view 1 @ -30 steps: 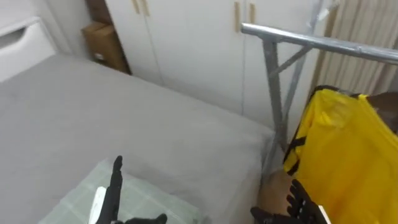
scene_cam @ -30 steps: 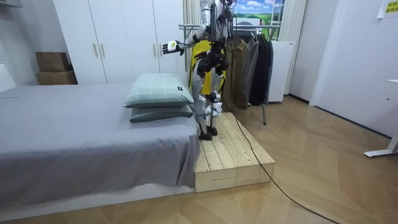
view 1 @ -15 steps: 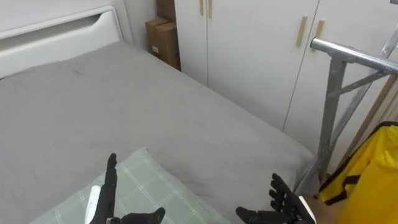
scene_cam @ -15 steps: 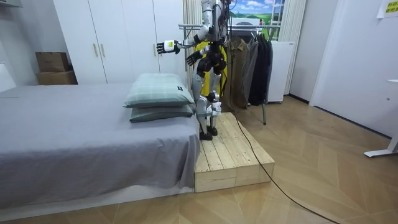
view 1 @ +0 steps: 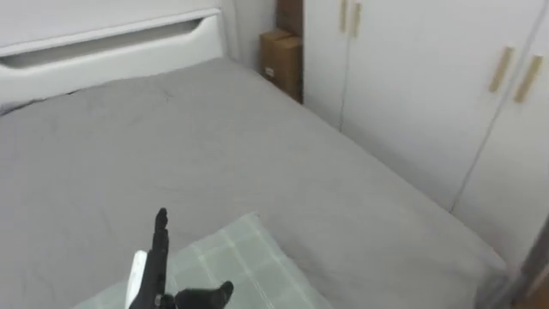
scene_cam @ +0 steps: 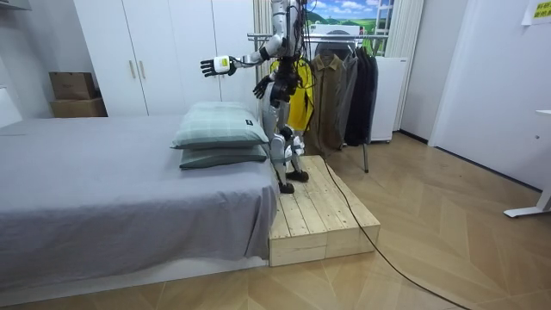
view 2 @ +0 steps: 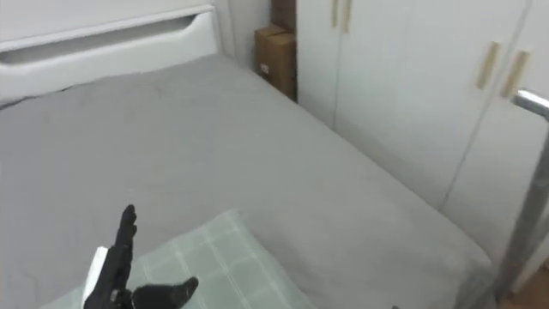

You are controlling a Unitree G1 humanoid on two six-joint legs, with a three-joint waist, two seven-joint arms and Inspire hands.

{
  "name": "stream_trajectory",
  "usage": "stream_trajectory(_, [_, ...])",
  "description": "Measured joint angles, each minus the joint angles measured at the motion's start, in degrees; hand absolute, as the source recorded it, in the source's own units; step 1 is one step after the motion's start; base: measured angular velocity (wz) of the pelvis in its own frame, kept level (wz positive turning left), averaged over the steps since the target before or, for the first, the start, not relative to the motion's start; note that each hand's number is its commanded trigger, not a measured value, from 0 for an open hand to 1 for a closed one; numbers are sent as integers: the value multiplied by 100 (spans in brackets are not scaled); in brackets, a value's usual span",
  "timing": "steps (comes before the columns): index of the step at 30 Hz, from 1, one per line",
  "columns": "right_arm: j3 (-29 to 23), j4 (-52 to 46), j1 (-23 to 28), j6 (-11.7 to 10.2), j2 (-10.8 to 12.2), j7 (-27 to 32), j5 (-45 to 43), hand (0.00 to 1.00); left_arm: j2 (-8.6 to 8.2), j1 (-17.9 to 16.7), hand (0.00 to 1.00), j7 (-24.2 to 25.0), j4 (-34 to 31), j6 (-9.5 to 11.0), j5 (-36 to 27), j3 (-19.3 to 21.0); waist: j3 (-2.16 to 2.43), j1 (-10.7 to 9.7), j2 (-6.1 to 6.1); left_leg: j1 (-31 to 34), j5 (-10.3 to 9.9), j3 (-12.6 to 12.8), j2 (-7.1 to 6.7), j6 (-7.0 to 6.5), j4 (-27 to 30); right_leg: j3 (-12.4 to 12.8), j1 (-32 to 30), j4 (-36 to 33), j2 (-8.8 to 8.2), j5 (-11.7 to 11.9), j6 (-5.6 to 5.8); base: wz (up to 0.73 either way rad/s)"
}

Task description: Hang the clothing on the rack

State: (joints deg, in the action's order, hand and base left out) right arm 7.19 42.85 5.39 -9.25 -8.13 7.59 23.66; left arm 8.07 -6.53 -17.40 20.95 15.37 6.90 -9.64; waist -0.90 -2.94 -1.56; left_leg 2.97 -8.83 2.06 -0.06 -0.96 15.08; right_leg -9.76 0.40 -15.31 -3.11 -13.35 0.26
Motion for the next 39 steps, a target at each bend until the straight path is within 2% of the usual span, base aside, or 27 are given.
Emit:
stream_trajectory(1, [0,22,9,-3,30,53,-34,0,42,-3,0,1,107,-16,-2,-42,12,-21,-21,64,14,-278,-55,24,36,-17,76,-14,-8,77,-88,114])
stream_trajectory(2, [0,22,0,-4,34,79,-96,0,49,-9,0,0,108,-22,-1,-49,15,6,-30,85,13,-337,-66,27,32,-72,105,6,2,70,-101,83])
stream_trajectory(4, [15,22,-160,-6,47,113,-182,0,47,-54,0,-4,113,-22,3,5,3,269,-49,168,41,-405,-84,74,29,-216,180,114,33,53,-130,34])
stream_trajectory(5, [32,22,-202,-13,60,106,-190,0,48,-88,0,-4,116,-22,8,34,-1,307,-57,167,47,-430,-87,84,29,-258,215,143,38,50,-136,32])
stream_trajectory(7, [52,21,-279,-22,112,48,-232,0,29,-186,0,-4,125,-51,19,84,-8,337,-109,188,63,-569,-136,108,35,-485,394,292,47,22,-169,54])
stream_trajectory(11, [40,157,-339,-43,98,-24,-280,0,53,-245,0,-12,124,-53,52,94,9,330,-153,340,91,-611,-162,115,144,-837,531,476,103,7,-167,58])
stream_trajectory(12, [27,214,-330,-70,96,-22,-325,0,67,-245,0,-18,121,-53,53,95,11,296,-155,413,90,-586,-167,114,243,-970,560,482,105,5,-168,67])
stream_trajectory(14, [1,266,-304,-70,101,-20,-374,0,43,-245,0,-81,110,-53,42,93,16,177,-160,524,122,-342,-157,60,300,-1171,619,509,98,-9,-177,75])
stream_trajectory(16, [-103,273,-264,-71,114,55,-390,0,-6,-226,0,-115,62,-53,34,61,28,67,-136,628,150,181,-73,-33,391,-1415,691,636,79,-22,-158,59])
stream_trajectory(18, [-160,273,-253,-73,114,102,-401,0,-38,-179,0,-165,50,-52,34,69,30,96,-104,659,124,318,-33,-70,475,-1474,674,651,81,-53,-152,20])
stream_trajectory(19, [-185,271,-247,-78,104,109,-400,0,-69,-159,0,-223,50,-51,33,74,50,106,-72,662,118,331,-37,-78,477,-1557,692,651,65,-59,-144,11])
stream_trajectory(21, [-196,268,-249,-95,91,112,-401,0,-79,-90,0,-229,50,-50,31,75,70,108,-31,666,115,407,-36,-89,474,-1589,713,642,61,-70,-129,16])
stream_trajectory(24, [-192,291,-247,-141,93,56,-410,0,-77,-8,0,-233,34,-40,35,69,88,96,11,623,117,385,-81,-95,424,-1582,800,640,73,-75,-111,9])
stream_trajectory(29, [-222,334,-249,-144,96,-137,-414,0,-95,-3,0,-223,-3,-34,13,60,66,74,59,538,126,328,-165,-110,340,-1708,891,662,25,-88,-83,8])
stream_trajectory(39, [-219,315,-275,-143,98,-596,-338,0,-89,-78,0,-192,65,-28,-26,66,52,221,74,410,116,247,-259,-139,131,-1718,963,585,-29,-75,-59,6])
